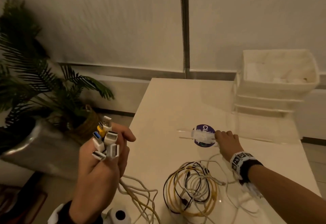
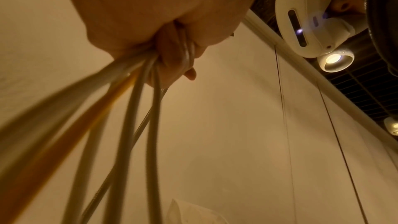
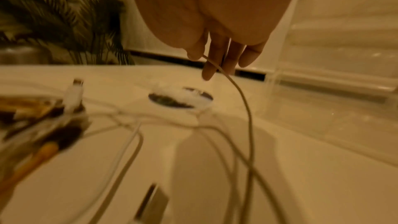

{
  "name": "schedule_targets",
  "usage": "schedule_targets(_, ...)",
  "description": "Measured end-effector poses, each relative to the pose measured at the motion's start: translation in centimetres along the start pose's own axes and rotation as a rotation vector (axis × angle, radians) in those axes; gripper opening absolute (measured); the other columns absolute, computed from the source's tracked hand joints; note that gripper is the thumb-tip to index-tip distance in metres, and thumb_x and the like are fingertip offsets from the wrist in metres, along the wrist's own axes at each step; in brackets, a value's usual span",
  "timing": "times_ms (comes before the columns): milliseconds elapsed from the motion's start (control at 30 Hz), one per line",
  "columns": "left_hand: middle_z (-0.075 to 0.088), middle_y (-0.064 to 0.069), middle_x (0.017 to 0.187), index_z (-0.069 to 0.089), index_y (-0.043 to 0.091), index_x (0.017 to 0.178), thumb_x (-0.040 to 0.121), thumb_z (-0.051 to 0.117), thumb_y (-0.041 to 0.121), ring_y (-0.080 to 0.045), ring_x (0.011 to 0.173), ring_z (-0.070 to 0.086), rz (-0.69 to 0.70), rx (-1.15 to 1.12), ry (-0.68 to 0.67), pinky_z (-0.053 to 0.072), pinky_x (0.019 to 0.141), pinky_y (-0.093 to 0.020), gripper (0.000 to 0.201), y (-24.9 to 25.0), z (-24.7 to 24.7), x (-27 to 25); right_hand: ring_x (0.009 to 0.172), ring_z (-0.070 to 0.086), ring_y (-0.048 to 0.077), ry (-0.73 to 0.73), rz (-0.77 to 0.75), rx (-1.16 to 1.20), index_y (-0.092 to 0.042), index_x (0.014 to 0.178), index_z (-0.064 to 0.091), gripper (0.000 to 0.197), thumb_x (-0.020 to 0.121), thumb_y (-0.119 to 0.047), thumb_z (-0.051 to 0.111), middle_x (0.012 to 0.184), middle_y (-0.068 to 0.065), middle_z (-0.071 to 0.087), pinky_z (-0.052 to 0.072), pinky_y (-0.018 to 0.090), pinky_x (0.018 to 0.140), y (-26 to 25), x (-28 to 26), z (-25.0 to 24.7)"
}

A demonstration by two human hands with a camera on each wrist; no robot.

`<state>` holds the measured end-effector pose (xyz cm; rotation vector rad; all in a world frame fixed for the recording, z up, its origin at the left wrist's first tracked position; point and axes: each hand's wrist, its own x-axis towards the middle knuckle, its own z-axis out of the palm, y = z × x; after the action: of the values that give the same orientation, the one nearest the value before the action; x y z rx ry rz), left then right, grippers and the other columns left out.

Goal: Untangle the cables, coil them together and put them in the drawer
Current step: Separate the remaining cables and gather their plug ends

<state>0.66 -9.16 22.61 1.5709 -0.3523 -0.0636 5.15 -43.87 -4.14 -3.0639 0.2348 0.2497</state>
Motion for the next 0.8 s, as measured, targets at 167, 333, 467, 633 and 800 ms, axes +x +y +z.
schedule_targets(167, 0.030, 0.004, 0.047, 0.061, 0.014, 0.084, 0.079, 0.063, 0.065, -0.006, 0.035, 0.022, 0.056, -0.122, 0.080, 0.029, 0.045, -0.012, 0.051, -0.6, 3.5, 1.2, 0.066, 0.056, 0.027, 0.135, 0.155, 0.649, -0.016, 0.102, 0.038, 0.004, 0.099, -0.012, 0.039, 0.075, 0.009, 0.063, 0.044, 0.038, 0.066, 2.9, -2.8, -7.4)
schedule_targets(333, 0.031, -0.003, 0.052, 0.065, 0.017, 0.096, 0.098, 0.047, 0.048, -0.012, 0.040, 0.022, 0.059, -0.139, -0.070, 0.023, 0.043, -0.017, 0.037, -1.1, 5.9, 3.5, 0.047, 0.049, 0.015, 0.347, 0.165, 1.046, -0.012, 0.095, 0.061, 0.009, 0.097, -0.014, 0.053, 0.070, 0.003, 0.071, 0.041, 0.028, 0.052, 3.3, -7.8, -16.0)
schedule_targets(467, 0.027, -0.004, 0.055, 0.070, 0.018, 0.103, 0.091, 0.046, 0.041, -0.012, 0.043, 0.018, -0.030, -0.217, -0.195, 0.019, 0.042, -0.019, 0.035, -1.1, 9.0, 4.7, 0.053, 0.043, 0.019, 0.402, 0.180, 1.494, 0.001, 0.093, 0.066, 0.015, 0.095, -0.009, 0.055, 0.072, 0.013, 0.068, 0.038, 0.031, 0.052, 0.1, -11.8, -21.5)
schedule_targets(633, 0.033, 0.000, 0.051, 0.069, 0.010, 0.111, 0.092, 0.052, 0.046, -0.010, 0.040, 0.024, -0.083, -0.250, -0.301, 0.023, 0.041, -0.018, 0.044, -1.0, 12.4, 5.7, 0.059, 0.049, 0.016, 0.429, 0.003, 1.487, -0.006, 0.094, 0.071, 0.020, 0.095, -0.003, 0.051, 0.070, 0.005, 0.068, 0.043, 0.024, 0.058, -7.0, -15.4, -24.9)
schedule_targets(800, 0.049, -0.015, 0.065, 0.068, 0.015, 0.119, 0.092, 0.053, 0.039, -0.014, 0.047, 0.038, -0.092, -0.296, -0.424, 0.033, 0.043, -0.021, 0.039, -0.7, 13.1, 5.0, 0.056, 0.063, 0.004, 0.579, -0.026, 1.269, -0.020, 0.084, 0.075, 0.025, 0.091, -0.004, 0.057, 0.062, -0.008, 0.069, 0.049, 0.014, 0.055, -11.2, -16.4, -25.1)
